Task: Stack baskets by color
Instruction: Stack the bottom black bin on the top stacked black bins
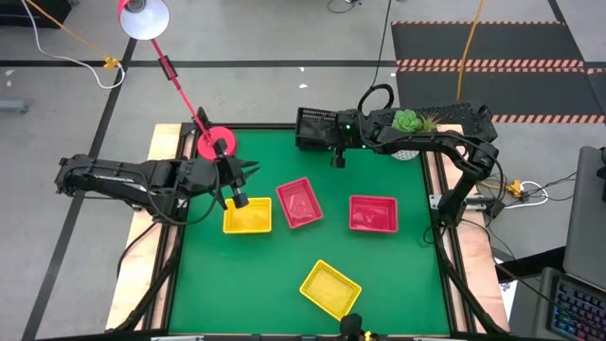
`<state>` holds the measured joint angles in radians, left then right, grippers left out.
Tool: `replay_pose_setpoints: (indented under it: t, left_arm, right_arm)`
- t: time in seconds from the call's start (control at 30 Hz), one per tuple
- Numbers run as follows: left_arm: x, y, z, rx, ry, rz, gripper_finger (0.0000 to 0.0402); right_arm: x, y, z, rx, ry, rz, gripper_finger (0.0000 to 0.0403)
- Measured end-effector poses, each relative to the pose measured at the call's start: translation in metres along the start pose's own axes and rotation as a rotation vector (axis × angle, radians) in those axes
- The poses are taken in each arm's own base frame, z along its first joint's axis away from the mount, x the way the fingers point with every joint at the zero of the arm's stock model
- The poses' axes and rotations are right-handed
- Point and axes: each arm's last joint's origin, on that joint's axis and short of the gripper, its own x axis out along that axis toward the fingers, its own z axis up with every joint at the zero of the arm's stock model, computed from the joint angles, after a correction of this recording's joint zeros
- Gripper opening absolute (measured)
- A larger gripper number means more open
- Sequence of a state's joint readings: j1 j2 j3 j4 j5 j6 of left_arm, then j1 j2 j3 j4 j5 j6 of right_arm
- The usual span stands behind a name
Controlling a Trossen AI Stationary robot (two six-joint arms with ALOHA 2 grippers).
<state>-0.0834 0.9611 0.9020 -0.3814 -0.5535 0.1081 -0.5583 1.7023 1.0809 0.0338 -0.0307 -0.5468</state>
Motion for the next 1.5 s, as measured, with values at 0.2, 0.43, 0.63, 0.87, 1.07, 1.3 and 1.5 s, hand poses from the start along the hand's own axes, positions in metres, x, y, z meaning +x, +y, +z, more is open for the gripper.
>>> replay_pose_setpoints:
  t: [0.2, 0.43, 0.63, 0.87, 1.07, 1.3, 1.5]
  left_arm:
    - [0.0, 0.0, 0.003, -0.014, -0.026, -0.005, 0.006]
    - [0.0, 0.0, 0.003, -0.017, -0.031, -0.009, 0.006]
    - [0.0, 0.0, 0.003, -0.017, -0.031, -0.009, 0.006]
    - [0.0, 0.0, 0.003, -0.017, -0.031, -0.011, 0.006]
    - [0.0, 0.0, 0.003, -0.012, -0.031, -0.011, 0.006]
    - [0.0, 0.0, 0.003, -0.007, -0.03, -0.011, 0.006]
    - [0.0, 0.0, 0.003, -0.008, -0.03, -0.011, 0.006]
  right_arm:
    - [0.0, -0.003, -0.002, 0.008, -0.022, 0.036, 0.0004]
    - [0.0, -0.01, -0.007, 0.007, -0.014, 0.021, 0.0004]
    - [0.008, -0.009, -0.011, 0.003, -0.029, 0.063, 0.0004]
    - [0.016, -0.007, -0.015, -0.013, -0.023, 0.067, 0.0004]
    - [0.016, -0.007, -0.015, -0.014, -0.018, 0.066, 0.0004]
    - [0.016, -0.007, -0.016, -0.014, -0.013, 0.066, 0.0004]
    - [0.016, -0.006, -0.017, -0.012, -0.003, 0.072, 0.0004]
